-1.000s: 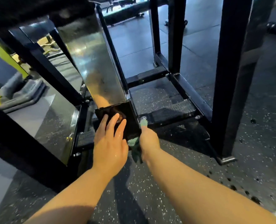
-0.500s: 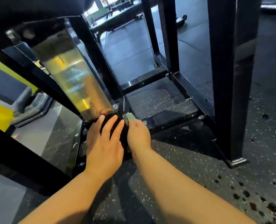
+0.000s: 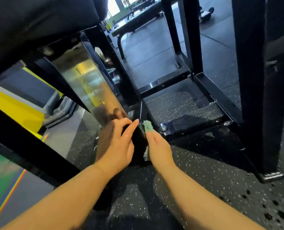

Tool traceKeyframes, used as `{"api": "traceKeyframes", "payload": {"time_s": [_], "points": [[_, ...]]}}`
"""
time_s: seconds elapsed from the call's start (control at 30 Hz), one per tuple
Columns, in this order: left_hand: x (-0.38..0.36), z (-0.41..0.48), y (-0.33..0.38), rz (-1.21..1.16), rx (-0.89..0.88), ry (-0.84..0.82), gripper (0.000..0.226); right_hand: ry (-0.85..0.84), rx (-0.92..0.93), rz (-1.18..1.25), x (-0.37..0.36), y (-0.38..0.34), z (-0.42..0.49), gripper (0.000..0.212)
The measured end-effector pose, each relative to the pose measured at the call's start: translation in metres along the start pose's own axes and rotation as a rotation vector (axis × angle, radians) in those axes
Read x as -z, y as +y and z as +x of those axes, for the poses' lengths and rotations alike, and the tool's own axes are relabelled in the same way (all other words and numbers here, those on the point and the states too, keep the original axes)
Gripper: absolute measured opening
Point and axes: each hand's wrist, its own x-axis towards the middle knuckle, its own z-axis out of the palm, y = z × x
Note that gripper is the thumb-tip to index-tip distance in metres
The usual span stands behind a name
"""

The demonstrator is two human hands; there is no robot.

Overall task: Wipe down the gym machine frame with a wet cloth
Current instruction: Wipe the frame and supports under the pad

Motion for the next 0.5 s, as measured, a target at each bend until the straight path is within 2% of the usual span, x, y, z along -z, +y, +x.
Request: {"api": "traceKeyframes", "payload": {"time_s": [0.13,0.3,0.43,0.5], "points": [[0.000,0.018,0.007,0.217,-0.126,0.014,0.049,-0.154,0.040,0.099,0.004,-0.001,0.030,0.031],[-0.001,0.035,-0.002,0.308,-0.230,0.057,0.043,-0.396,0.109,0.112,0.002,-0.008,0.090,0.052],[0.005,0.052,-0.006,0.368,-0.312,0.022,0.031,-0.361,-0.031,0.219,-0.012,0.008,0.092,0.097],[0.001,0.051,-0.009,0.399,-0.346,0.015,0.028,-0.388,0.018,0.275,-0.012,0.026,0.078,0.087]]}}
